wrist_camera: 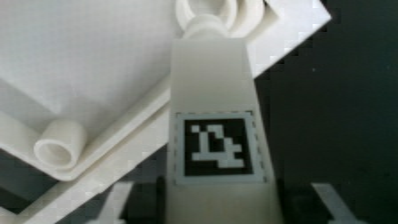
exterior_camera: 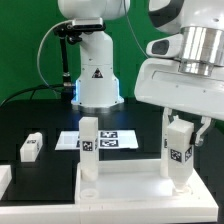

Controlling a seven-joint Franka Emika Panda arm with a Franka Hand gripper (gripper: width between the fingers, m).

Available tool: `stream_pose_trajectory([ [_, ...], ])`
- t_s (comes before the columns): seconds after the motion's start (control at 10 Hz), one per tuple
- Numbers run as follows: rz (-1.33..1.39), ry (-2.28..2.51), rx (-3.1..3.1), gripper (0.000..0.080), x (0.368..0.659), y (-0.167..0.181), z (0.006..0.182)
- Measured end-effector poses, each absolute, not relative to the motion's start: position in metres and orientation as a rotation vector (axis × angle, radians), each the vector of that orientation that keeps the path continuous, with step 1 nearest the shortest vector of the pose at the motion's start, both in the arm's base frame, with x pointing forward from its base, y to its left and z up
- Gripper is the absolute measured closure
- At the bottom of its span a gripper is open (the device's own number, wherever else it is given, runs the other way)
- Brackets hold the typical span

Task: Assemble desk

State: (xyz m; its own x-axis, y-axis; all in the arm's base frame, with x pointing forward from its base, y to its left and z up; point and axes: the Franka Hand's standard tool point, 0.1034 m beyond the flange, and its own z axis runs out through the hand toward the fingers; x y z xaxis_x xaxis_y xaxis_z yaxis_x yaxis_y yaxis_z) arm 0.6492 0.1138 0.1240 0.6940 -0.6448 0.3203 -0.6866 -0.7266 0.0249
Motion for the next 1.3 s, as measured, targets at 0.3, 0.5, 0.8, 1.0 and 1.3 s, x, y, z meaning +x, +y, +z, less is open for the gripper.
stream_pose_trajectory([
  [0.3, 0.439, -1.070, 2.765, 0.0511, 0.646, 0.123, 0.122],
  [0.5, 0.439, -1.065, 2.767, 0.0511, 0.646, 0.123, 0.123],
  [0.8, 0.438, -1.040, 2.770, 0.0511, 0.648, 0.113, 0.124],
  [1.0, 0.434, -1.038, 2.767, 0.0511, 0.648, 0.112, 0.121],
  [1.3, 0.440, -1.024, 2.771, 0.0511, 0.647, 0.116, 0.113],
])
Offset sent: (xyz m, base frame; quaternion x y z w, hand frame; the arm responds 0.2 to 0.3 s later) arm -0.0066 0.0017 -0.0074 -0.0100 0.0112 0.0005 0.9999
